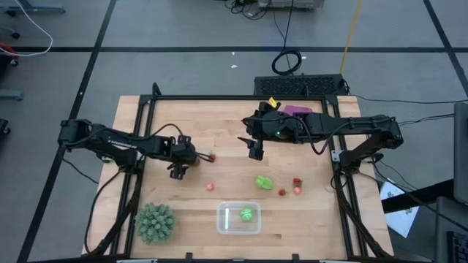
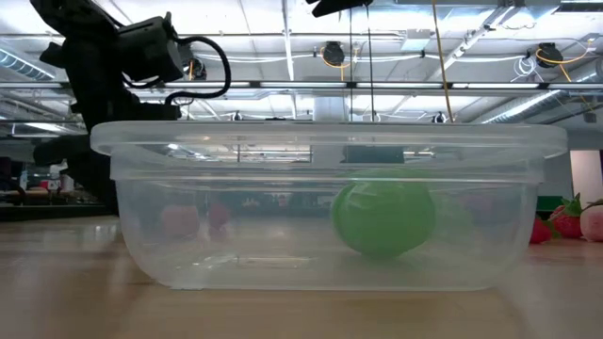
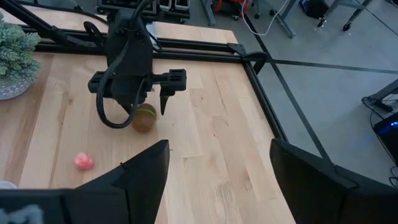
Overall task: Pick and placing Produce into tupperware
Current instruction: Put the brown kiwi into the transparent bin
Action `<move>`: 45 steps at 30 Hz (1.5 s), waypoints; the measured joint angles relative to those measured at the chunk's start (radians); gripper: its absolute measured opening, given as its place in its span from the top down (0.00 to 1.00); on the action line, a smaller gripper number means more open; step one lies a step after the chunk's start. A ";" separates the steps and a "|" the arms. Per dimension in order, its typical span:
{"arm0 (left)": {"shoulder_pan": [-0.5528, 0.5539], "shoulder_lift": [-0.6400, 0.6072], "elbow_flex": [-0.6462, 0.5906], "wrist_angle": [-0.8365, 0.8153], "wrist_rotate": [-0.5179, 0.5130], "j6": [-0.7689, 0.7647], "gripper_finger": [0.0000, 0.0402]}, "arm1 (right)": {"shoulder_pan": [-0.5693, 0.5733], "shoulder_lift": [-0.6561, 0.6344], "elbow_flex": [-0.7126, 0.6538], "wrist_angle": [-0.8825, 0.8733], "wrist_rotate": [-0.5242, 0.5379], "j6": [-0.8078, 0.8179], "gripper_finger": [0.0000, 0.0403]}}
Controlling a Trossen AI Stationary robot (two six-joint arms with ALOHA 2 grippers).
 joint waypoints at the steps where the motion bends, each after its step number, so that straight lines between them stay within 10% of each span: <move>1: 0.000 0.000 0.000 -0.002 0.000 -0.002 0.15 | 0.000 0.000 0.000 0.000 0.000 0.000 0.34; 45: 0.000 0.021 -0.001 0.062 0.061 -0.035 0.39 | 0.000 0.000 -0.069 0.098 0.000 -0.002 0.34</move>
